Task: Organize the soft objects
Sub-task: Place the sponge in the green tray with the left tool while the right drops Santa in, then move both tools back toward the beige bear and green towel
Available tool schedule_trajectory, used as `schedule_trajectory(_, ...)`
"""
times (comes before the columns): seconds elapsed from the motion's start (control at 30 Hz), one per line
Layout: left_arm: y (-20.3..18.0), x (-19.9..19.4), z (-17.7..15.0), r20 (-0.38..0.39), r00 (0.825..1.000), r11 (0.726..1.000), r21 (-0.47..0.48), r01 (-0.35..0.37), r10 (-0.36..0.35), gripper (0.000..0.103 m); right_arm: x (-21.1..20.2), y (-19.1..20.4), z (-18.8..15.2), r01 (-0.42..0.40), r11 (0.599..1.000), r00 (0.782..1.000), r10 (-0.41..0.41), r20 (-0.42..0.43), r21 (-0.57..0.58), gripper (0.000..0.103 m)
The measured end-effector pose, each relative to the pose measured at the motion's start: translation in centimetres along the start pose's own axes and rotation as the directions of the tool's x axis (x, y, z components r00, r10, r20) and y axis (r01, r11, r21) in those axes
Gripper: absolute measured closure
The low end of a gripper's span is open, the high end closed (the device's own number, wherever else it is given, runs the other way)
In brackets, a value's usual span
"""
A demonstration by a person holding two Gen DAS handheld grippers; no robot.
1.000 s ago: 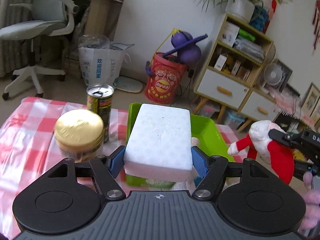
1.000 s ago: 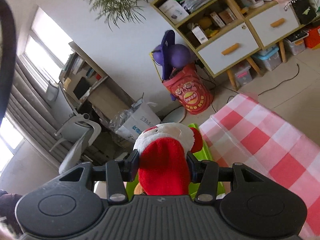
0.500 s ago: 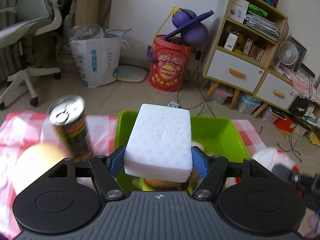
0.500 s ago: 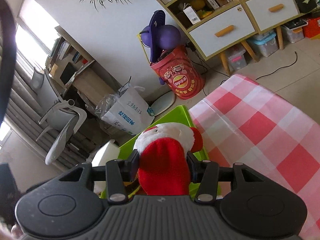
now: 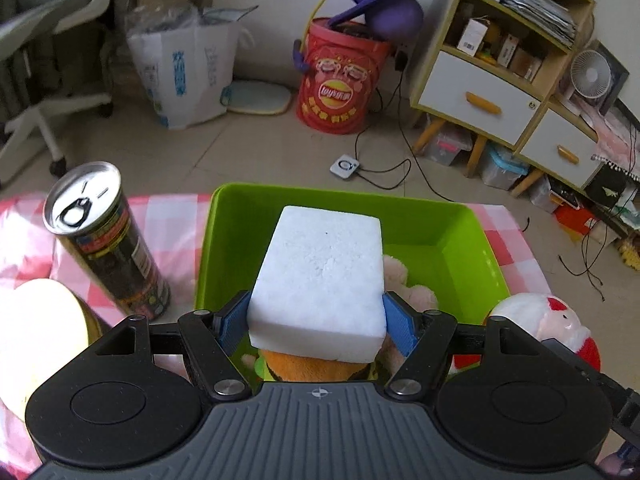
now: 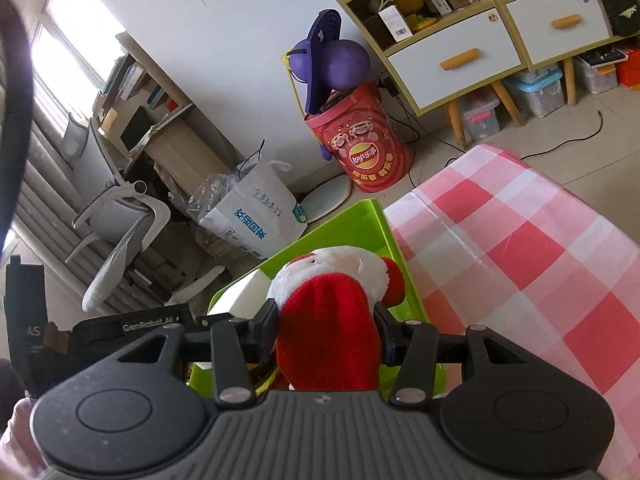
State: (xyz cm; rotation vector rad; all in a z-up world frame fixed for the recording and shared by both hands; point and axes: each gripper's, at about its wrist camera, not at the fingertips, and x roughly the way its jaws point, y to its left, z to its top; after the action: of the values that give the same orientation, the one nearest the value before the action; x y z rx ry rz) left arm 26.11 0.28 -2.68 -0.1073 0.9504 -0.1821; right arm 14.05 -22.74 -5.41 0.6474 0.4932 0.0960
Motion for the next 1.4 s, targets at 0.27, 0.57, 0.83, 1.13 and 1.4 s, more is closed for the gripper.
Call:
schedule_trajectory(0.27,2.0,0.3,1.0,-0.065,0.994,0.994,-0.068,0.082,-0.087,0.033,0.2,0.2,0.1,0.009,1.000,1.000,-0.009,-0.001,-0.008,0.070)
schedule_trajectory(0.57,2.7,0.7,1.8,-0.099,0.992,0.993,-0.088,0.075,-0.084,0.033,0.6,0.1,0.2,0.007,1.000,1.000,-0.007,0.004,0.005,0.070)
schedule_trajectory(0.83,3.2,0.3,1.8,-0.030,0.998,0.993,-0.107,0.050,-0.053,0.023,0.2,-0.2,0.4,-0.017,0.999,1.000,0.016,0.013,0.035,0.056)
schedule_trajectory(1.13,3.0,-2.8,-0.2,0.024,0.997,0.993,-0.094,0.073,-0.071,0.021,-1.6,-0.1,1.2,-0.015,1.000,1.000,0.015,0.020,0.016,0.052)
schedule_trajectory(1.4,2.9,-8.3,-3.4,0.102,0.992,0.996,-0.048,0.075,-0.070,0.012,-4.8,1.3,1.4,0.031,0.997,0.999,-0.030,0.011,-0.073,0.051)
